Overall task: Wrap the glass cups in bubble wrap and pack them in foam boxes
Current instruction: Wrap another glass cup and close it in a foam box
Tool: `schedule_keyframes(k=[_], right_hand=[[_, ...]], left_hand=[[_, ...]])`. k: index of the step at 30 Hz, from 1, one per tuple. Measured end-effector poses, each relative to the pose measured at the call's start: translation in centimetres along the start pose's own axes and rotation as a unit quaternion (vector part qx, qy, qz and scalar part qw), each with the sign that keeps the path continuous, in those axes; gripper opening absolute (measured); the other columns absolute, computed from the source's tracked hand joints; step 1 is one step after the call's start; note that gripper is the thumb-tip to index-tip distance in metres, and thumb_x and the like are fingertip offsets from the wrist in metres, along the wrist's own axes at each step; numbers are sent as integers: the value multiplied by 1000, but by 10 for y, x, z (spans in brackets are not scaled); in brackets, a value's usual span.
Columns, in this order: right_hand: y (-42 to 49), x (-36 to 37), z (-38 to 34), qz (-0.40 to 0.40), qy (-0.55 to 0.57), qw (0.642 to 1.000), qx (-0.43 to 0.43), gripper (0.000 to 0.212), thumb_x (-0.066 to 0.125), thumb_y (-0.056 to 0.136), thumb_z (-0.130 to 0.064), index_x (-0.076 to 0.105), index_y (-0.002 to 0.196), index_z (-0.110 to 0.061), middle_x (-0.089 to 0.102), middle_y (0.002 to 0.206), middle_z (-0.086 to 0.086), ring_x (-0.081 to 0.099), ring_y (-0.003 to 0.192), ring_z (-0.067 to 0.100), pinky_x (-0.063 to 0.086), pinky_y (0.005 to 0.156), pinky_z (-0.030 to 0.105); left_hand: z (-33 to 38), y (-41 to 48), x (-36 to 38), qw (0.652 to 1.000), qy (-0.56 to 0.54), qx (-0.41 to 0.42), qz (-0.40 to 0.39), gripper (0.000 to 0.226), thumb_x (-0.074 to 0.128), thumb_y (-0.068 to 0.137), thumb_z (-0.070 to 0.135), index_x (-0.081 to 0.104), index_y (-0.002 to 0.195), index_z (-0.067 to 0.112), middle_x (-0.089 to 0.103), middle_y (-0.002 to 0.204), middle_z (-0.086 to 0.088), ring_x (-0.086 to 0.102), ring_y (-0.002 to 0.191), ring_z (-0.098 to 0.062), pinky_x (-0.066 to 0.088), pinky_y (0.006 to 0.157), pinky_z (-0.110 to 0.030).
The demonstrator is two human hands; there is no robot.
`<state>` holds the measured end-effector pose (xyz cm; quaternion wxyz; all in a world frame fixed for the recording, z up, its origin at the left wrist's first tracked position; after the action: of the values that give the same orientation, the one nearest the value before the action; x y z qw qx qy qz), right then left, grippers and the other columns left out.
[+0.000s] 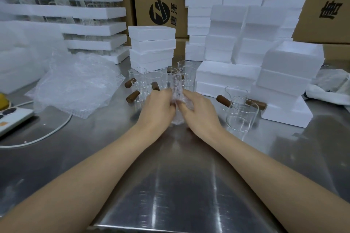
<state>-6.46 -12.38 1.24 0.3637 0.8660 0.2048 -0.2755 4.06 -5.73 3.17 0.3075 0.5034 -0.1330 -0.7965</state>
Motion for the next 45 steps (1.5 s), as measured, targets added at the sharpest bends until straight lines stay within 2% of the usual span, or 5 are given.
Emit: schedule_keyframes(k=[17, 29, 34, 40, 45], right_hand=[[-4, -3, -2, -61, 118, 988, -85, 83, 74, 80, -28, 26, 146, -40, 27, 149, -12, 61, 96, 14, 53, 87, 38], [5, -10, 12, 10, 90, 996, -10, 43, 68, 85, -15, 57, 126, -17, 46, 131, -5, 49, 84, 5, 37, 76, 10], [10, -9, 19, 0, 109, 992, 63, 41, 54, 86, -7, 54, 126, -15, 53, 109, -7, 44, 84, 6, 34, 79, 17], [14, -9, 24, 61, 267, 945, 180, 38, 38, 91, -1, 53, 124, -15, 61, 107, 2, 56, 86, 9, 44, 66, 11], [15, -9, 24, 57, 259, 942, 204, 27, 39, 98, -12, 60, 113, -18, 62, 101, -4, 56, 100, 16, 45, 85, 27]], left_hand=[[-20, 12, -7, 979, -123, -141, 79, 34, 55, 85, 6, 50, 52, 3, 48, 52, -16, 40, 53, -23, 30, 48, -28], [-11, 7, 11, 916, -300, -264, -34, 39, 56, 88, 50, 58, 76, 12, 71, 74, -9, 71, 58, -24, 60, 64, -36], [-7, 4, 7, 950, -225, -208, -55, 57, 40, 97, 50, 62, 69, 5, 68, 57, -8, 66, 50, -22, 54, 58, -28], [-3, 7, -12, 987, -29, 40, 150, 28, 45, 93, 31, 53, 67, 23, 60, 68, 6, 62, 74, -18, 46, 66, -33], [-13, 9, 4, 974, 85, 205, -45, 39, 51, 94, 44, 67, 113, 14, 67, 113, 1, 55, 111, -18, 26, 101, -27]])
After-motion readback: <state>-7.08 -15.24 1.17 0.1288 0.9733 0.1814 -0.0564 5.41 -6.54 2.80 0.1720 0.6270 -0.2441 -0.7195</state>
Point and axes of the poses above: each hand's wrist, its own y-axis towards the middle knuckle, its own x-axis out of the palm, z = x × y, the point moved 1 cm from there along y, towards the middle knuckle
